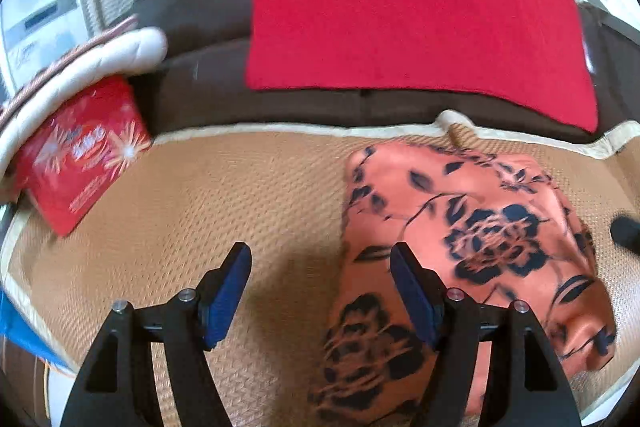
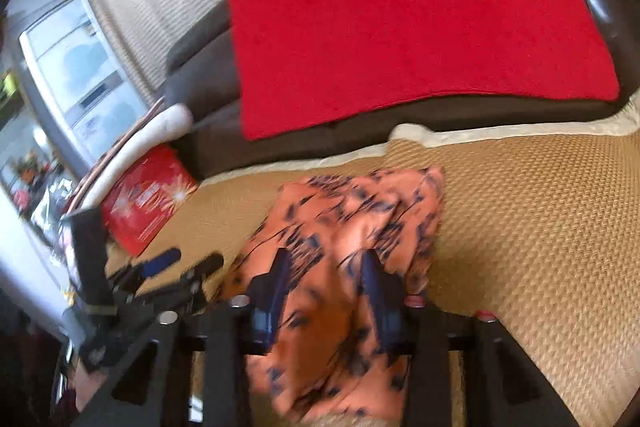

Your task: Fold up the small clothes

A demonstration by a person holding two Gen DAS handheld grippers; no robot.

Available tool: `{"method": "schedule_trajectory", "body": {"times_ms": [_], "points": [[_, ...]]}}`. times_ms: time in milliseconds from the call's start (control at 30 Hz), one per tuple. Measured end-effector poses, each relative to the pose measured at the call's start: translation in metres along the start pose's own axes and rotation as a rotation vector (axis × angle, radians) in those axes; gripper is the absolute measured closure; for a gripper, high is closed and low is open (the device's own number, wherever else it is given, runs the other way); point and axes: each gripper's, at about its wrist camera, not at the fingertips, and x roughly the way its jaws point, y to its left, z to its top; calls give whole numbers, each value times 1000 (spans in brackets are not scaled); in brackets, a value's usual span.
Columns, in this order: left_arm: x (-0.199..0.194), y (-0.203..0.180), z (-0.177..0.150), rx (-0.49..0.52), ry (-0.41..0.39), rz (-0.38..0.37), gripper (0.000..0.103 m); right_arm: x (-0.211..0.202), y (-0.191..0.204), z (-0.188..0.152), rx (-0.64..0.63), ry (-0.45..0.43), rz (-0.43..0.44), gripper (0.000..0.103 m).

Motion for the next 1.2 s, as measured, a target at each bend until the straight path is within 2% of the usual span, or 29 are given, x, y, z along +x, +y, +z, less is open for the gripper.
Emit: {"method": "schedule_trajectory", "body": {"times_ms": [67,133,167,233,300,367,467,533,600,700,733,833,1000,1200], "points": [[16,-4,-8,46,62,13,30,9,7,-13,-24,45,2,65],[29,-16,-20,109,98,28,30,36,-1,-31,4,159,-46,66],[27,-18,-21,117,94,27,30,56,-13,-43,41,258,-78,64],[11,-17,-18,123,65,14,30,47,-20,-45,104,225,-63,64],[-13,-13,-15,102,38,3,30,25,-11,-39,123,236,-79,64],[-50,-6,-14,71,-14,7,30,-12,2,-32,75,182,-100,60],[-111,-2,-7,56,-118,25,20,-75,17,-22,41,74,-166,46],[-159,3,-1,34,-202,40,11,-111,25,-15,42,12,-193,43],[-203,5,4,3,-285,36,3,-152,34,-13,37,-51,-224,35],[-272,5,2,-21,-411,48,0,-203,54,-16,9,-135,-264,34],[-283,4,3,-18,-435,50,0,-219,62,-19,-5,-159,-282,34],[-326,-3,-7,11,-484,34,0,-254,87,-26,-42,-222,-319,34],[-374,-8,-19,33,-519,-20,0,-316,115,-37,-84,-296,-341,31],[-408,-7,-31,58,-557,-34,0,-346,144,-45,-137,-347,-379,29]]}}
